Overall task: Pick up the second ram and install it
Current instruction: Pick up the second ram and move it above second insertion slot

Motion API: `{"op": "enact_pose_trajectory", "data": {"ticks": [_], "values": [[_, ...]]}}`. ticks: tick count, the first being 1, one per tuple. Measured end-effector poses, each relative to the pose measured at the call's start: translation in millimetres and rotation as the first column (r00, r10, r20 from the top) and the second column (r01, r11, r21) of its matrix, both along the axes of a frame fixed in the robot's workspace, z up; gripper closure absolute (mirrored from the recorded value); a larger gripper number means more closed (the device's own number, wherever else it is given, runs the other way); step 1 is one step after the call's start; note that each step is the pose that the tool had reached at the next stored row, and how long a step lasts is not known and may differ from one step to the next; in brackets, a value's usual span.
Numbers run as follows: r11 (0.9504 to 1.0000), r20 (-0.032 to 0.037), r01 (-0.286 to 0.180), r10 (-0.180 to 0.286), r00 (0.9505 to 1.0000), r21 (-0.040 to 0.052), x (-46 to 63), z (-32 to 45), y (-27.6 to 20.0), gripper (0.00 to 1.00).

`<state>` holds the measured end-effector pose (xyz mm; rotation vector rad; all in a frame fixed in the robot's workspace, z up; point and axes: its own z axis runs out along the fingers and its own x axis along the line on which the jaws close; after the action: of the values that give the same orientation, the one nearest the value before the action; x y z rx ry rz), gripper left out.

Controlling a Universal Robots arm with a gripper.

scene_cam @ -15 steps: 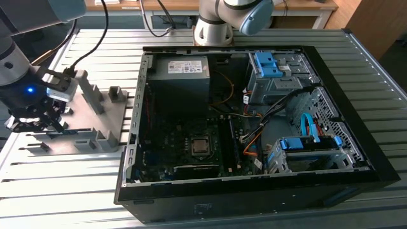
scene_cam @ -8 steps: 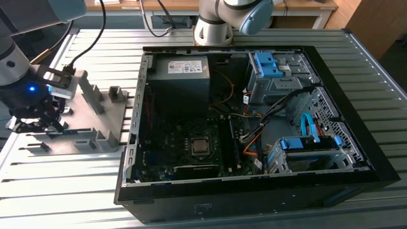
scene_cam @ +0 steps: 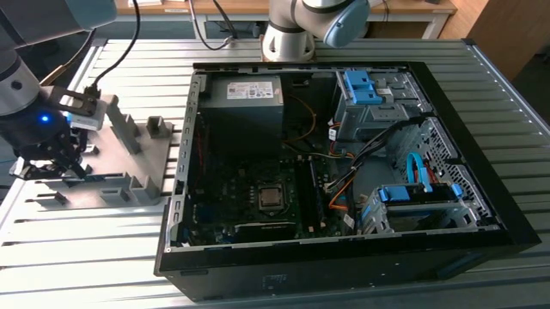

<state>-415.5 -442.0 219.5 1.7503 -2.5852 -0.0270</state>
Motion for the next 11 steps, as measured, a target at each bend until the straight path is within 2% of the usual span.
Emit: {"op": "enact_pose_trajectory", "data": {"ticks": [5, 11], "values": [[0.9991, 0.0000, -0.043, 0.043, 0.9991, 0.0000, 0.0, 0.0, 0.0, 0.90], [0.9957, 0.0000, -0.092, 0.092, 0.9957, 0.0000, 0.0, 0.0, 0.0, 0.90]]}}
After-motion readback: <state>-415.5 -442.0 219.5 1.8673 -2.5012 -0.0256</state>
